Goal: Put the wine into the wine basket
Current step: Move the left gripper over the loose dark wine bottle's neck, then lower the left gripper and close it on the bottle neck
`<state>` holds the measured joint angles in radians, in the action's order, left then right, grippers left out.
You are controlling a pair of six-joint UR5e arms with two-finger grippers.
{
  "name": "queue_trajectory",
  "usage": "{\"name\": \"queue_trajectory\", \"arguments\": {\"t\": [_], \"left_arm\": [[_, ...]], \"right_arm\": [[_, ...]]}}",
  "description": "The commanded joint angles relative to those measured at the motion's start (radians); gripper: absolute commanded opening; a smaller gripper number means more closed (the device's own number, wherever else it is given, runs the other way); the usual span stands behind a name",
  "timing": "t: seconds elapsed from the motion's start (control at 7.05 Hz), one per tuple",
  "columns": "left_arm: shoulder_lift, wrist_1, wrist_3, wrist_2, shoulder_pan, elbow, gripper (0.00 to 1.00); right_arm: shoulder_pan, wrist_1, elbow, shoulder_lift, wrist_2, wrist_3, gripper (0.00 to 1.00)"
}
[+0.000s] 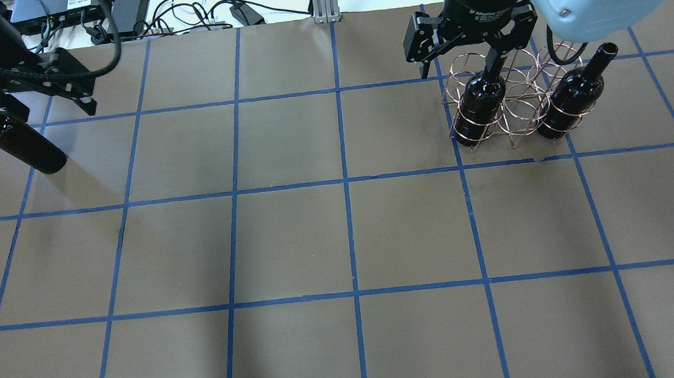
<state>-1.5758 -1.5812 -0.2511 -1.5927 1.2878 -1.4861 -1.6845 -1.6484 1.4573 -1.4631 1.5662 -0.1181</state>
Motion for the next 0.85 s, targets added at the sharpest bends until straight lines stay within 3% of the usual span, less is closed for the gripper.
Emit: {"name": "queue_trajectory", "arguments": {"t": [0.0, 0.43, 0.71], "left_arm": [[-0.076, 0.019, -0.098, 0.005, -0.154, 0.053, 1.0], [-0.275, 0.047, -0.226, 0.013, -0.24, 0.265, 1.0], [-0.379, 0.148, -0.25, 0.046, -0.288, 0.285, 1.0]], "right_arm": [[-0.001, -0.001, 0.0, 0.0, 0.0, 0.0, 1.0], [0.0, -0.001, 0.0, 0.0, 0.0, -0.002, 1.0], [0.0, -0.001, 0.0, 0.0, 0.0, -0.002, 1.0]]}}
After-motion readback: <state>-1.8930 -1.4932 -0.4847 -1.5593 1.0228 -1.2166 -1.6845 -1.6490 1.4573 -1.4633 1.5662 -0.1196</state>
